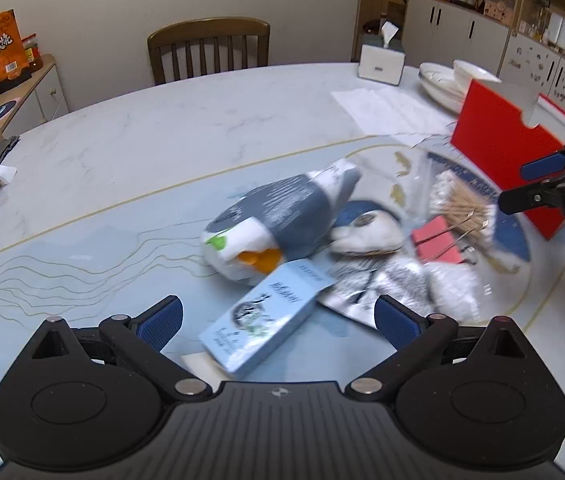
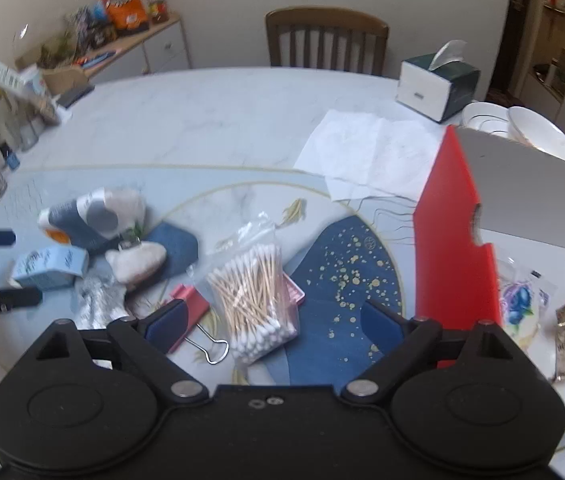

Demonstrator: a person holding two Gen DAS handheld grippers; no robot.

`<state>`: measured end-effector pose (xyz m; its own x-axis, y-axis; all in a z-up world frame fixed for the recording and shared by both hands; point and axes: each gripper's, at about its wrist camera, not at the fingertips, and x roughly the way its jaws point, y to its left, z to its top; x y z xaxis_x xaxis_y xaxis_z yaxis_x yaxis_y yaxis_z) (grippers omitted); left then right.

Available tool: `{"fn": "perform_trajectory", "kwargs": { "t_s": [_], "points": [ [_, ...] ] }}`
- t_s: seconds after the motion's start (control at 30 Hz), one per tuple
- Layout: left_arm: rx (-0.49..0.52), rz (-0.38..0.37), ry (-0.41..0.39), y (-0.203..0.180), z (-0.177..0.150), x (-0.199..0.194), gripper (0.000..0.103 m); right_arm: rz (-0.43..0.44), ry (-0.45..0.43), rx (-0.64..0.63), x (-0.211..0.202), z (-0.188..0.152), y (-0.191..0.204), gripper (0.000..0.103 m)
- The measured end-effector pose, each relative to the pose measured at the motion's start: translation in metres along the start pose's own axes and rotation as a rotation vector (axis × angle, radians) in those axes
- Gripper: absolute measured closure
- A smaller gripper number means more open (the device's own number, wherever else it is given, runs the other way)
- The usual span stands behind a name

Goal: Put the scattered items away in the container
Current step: 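Withdraw both tools from the box back over the table items, then grasp the blue-white TSAO box with the left tool while the right tool grasps the cotton swab bag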

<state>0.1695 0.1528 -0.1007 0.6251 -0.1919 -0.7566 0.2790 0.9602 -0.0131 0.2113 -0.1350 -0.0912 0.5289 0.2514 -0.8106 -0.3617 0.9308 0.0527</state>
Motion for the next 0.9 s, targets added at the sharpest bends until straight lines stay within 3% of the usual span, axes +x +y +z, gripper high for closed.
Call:
{"fn": "perform_trajectory", "kwargs": {
  "t_s": [0.57,0.73,0.9],
  "points": [
    [0.004,-0.001,0.055,0.016,-0.008,0.033,0.002,-0.021,0.051,-0.188,0.034,0.004,0.017,0.025],
    [0.002,-0.002,0.048,0.016,-0.007,0.033,0.007,-0.021,0.049,-0.192,0.037,0.003,0.018,0.031],
    [0.005,0.001,0.047,0.015,-0.008,0.032,0.021,-0.016,0.044,-0.19,0.039,0.004,0.018,0.037]
  ]
}}
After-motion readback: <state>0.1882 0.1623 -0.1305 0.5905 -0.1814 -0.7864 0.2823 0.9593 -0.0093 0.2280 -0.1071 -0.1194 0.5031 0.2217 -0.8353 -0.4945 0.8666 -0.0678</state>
